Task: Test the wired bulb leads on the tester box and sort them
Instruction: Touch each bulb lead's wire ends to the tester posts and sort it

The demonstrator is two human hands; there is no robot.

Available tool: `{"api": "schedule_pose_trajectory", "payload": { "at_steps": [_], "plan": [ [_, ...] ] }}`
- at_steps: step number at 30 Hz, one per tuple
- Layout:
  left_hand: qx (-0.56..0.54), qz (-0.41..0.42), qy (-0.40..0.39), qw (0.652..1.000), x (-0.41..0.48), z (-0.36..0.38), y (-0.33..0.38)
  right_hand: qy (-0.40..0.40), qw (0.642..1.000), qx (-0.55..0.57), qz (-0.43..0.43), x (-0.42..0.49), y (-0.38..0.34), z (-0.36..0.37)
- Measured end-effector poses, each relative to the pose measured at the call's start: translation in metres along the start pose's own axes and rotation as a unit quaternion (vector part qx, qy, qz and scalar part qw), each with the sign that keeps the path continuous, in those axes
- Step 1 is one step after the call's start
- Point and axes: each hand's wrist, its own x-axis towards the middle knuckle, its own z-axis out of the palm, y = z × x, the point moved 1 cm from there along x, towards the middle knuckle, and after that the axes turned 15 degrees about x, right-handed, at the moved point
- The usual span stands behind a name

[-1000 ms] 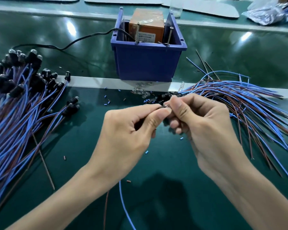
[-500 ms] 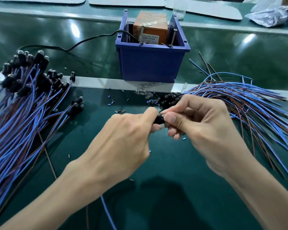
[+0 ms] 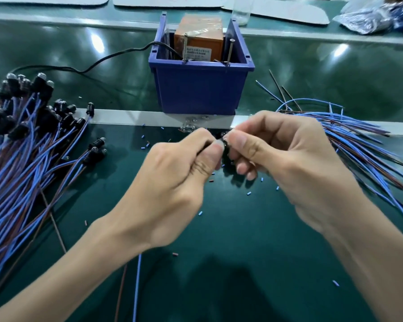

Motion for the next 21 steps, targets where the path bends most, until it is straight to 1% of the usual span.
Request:
{"api": "schedule_pose_trajectory", "payload": {
  "at_steps": [2,4,7,11,15,17,19,21],
  "plan": [
    [-0.019,-0.004,-0.007,1.000,0.001,0.001,-0.001,0.010,1.000,-0.015,0.000,-0.001,0.000,-0.002],
    [-0.005,0.002,-0.020,1.000,0.000,0.004,-0.005,0.015,0.999,-0.030,0.003,-0.003,0.003,-0.003],
    [0.100,0.023,-0.012,0.995,-0.002,0.006,-0.011,0.028,0.999,-0.027,0.014,-0.003,0.005,-0.003],
    [0.133,0.026,0.002,0.991,-0.003,0.006,-0.011,0.014,0.999,-0.047,0.014,-0.001,0.008,0.000],
    [0.234,0.044,0.029,0.971,-0.002,0.004,-0.007,0.025,0.999,-0.040,0.021,-0.002,0.014,0.002],
    [0.266,0.042,0.031,0.962,-0.004,0.006,-0.006,0.037,0.998,-0.046,0.022,-0.002,0.019,0.001],
    [0.265,0.043,0.027,0.963,-0.008,0.008,-0.006,0.030,0.998,-0.056,0.019,-0.002,0.021,0.001],
    [0.230,0.039,0.021,0.972,-0.010,0.008,-0.009,0.007,0.998,-0.061,0.011,-0.002,0.021,0.001]
  ]
}}
